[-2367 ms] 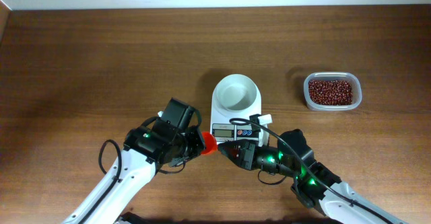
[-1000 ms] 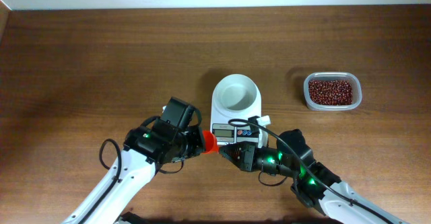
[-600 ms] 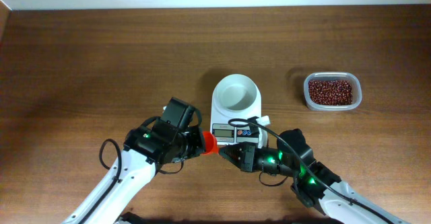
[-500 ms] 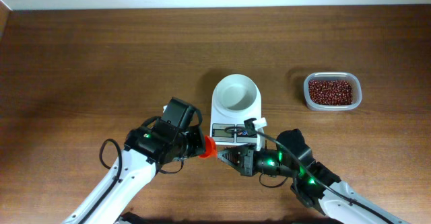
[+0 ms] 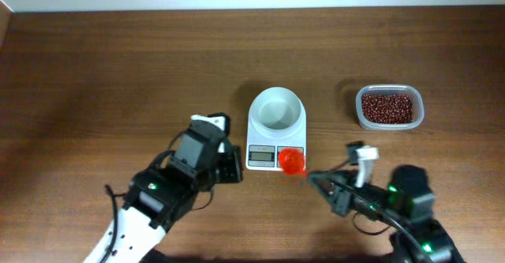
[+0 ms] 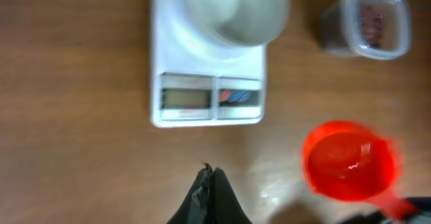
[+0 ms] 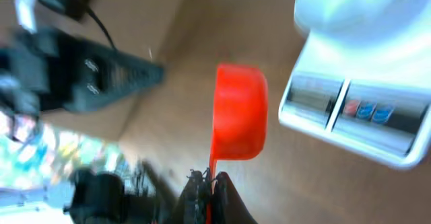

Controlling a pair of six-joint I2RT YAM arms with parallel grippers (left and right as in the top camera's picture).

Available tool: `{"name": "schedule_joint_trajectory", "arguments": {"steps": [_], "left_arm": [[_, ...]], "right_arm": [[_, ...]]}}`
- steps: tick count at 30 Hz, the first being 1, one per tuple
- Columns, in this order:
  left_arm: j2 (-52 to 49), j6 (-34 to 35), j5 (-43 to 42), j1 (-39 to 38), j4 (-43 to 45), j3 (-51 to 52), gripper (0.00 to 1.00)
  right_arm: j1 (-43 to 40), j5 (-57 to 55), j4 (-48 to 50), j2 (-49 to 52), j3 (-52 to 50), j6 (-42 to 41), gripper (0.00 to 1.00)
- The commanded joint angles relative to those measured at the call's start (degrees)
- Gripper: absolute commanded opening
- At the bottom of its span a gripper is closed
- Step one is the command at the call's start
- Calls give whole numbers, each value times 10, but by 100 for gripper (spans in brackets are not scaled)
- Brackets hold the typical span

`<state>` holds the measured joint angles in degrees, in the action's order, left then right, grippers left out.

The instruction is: Scoop and weigh 50g on scale

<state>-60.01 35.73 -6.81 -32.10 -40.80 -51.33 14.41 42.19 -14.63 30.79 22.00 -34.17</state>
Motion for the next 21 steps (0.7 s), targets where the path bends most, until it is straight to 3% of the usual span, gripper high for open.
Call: {"name": "schedule_joint_trajectory", "arguments": {"steps": [1, 5, 9, 14, 19, 21], "left_arm": [[-51, -4, 24, -75, 94, -11, 0], [-169, -4, 35, -144, 196, -11, 0], [-272, -4, 35, -158, 264, -11, 0], [-317, 6, 90, -158, 279, -11, 0], [-319, 156, 203, -166, 251, -11, 0], [-320, 176, 216, -175, 242, -11, 0]], "right_arm": [[-70, 7, 1, -78, 24, 12, 4], [-128, 7, 0, -102, 24, 12, 4], [-153, 0, 0, -102, 24, 12, 4], [-157, -82, 0, -102, 24, 12, 4], [-157, -137, 0, -102, 24, 12, 4], [-157, -151, 0, -102, 24, 12, 4]]}}
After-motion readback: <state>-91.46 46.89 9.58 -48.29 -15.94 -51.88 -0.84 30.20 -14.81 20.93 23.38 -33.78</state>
